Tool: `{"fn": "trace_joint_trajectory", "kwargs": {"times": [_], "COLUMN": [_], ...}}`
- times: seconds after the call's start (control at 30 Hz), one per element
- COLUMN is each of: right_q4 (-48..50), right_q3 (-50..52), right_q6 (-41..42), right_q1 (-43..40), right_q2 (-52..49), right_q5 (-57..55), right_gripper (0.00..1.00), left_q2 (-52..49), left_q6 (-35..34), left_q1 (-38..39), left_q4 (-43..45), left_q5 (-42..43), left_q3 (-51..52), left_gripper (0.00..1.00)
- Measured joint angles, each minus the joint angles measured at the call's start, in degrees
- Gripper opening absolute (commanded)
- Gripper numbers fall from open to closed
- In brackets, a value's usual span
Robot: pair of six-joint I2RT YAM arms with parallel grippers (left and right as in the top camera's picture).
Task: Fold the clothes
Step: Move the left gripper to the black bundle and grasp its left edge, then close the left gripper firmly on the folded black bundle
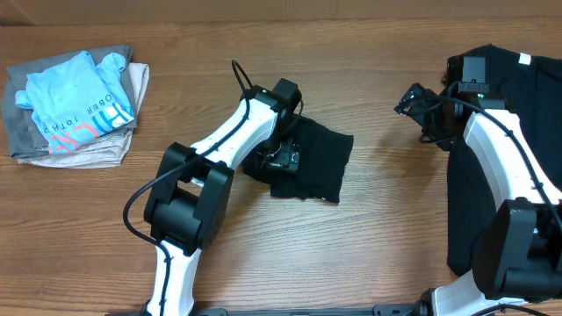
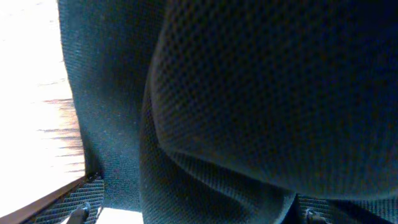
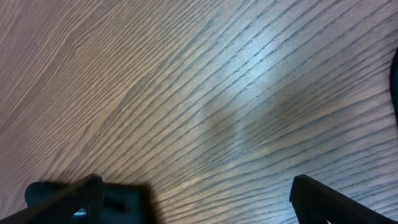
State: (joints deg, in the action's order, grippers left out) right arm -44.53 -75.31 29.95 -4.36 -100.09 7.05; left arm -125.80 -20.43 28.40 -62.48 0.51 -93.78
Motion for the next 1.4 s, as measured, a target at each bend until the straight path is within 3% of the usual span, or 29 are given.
{"fn": "trace_joint_trajectory", "kwargs": {"times": [0.4, 0.73, 1.4], "right_q4": [-0.02, 0.00, -0.02], "right_q3": [0.00, 0.00, 0.00], "right_q6": [0.00, 0.00, -0.02], "right_q1": [0.00, 0.00, 0.00], "right_q2": [0.00, 0.00, 0.00], "right_q5": [0.00, 0.00, -0.02], "right_gripper": [1.00, 1.00, 1.00], "left_q2": [-0.11, -0.90, 1.92], "left_q6": [0.98, 5.62, 5.84], "left_q1": [-0.24, -1.57, -5.18], "left_q4": [0.07, -0.94, -1.44], "left_q5": [0.37, 2.12, -1.46], "left_q3": [-0.04, -1.40, -1.33], "left_gripper": [1.00, 1.00, 1.00]}}
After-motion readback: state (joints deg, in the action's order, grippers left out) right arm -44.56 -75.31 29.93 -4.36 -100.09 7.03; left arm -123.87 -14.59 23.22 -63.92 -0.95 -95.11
